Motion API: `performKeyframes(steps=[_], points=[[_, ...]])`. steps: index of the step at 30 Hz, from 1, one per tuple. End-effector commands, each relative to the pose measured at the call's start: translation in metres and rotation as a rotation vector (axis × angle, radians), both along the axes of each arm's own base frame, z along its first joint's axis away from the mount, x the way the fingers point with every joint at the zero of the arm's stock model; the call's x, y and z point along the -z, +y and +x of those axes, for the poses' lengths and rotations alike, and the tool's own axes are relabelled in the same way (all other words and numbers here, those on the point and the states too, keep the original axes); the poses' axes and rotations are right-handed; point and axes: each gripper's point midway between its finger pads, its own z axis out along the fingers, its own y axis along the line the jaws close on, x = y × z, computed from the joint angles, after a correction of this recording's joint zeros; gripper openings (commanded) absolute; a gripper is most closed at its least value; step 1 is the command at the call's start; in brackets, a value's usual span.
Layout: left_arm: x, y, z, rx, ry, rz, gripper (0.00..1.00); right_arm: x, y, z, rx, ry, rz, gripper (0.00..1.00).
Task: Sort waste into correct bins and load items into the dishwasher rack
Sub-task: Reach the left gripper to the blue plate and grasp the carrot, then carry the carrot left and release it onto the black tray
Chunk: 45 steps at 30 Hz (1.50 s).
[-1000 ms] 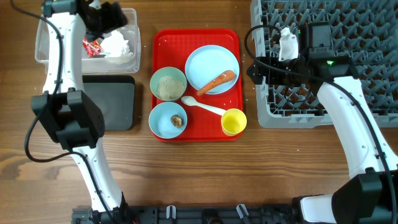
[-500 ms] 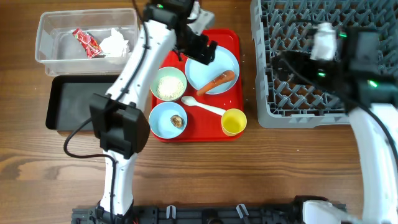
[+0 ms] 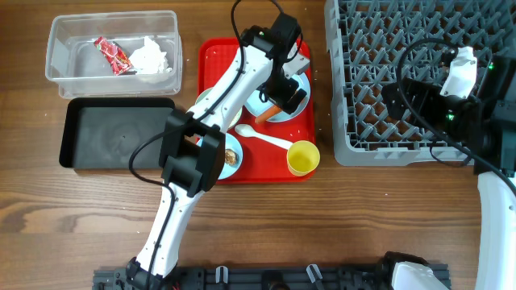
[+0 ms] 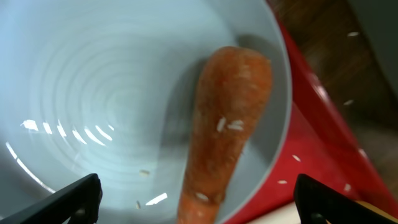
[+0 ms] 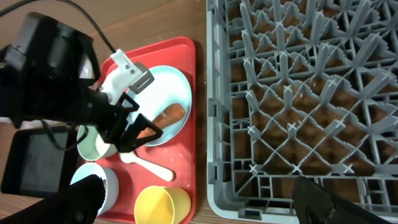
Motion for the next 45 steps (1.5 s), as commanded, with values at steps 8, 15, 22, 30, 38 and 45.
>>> performKeyframes(steps=[8, 15, 22, 30, 38, 45], points=[[0.037, -0.005, 0.02, 0.006, -0.032, -0.002, 0.71, 0.006, -0.004, 0.006, -0.004, 0.017, -0.019, 1.0], [0.06, -0.004, 0.019, 0.005, -0.004, 0.014, 0.57, 0.007, -0.004, 0.006, -0.007, 0.019, -0.021, 1.0], [0.059, -0.004, 0.02, -0.03, -0.005, 0.012, 0.06, 0.007, -0.004, 0.005, -0.006, 0.021, -0.02, 1.0], [0.009, 0.029, 0.042, -0.179, -0.132, 0.125, 0.04, 0.008, -0.004, 0.005, -0.006, 0.023, -0.02, 1.0], [-0.184, 0.086, 0.066, -0.451, -0.419, -0.101, 0.04, 0.007, -0.004, 0.005, -0.01, 0.02, -0.023, 1.0], [-0.289, 0.24, 0.022, -0.875, -0.529, -0.102, 0.04, 0.008, -0.004, 0.005, -0.015, 0.022, -0.027, 1.0]])
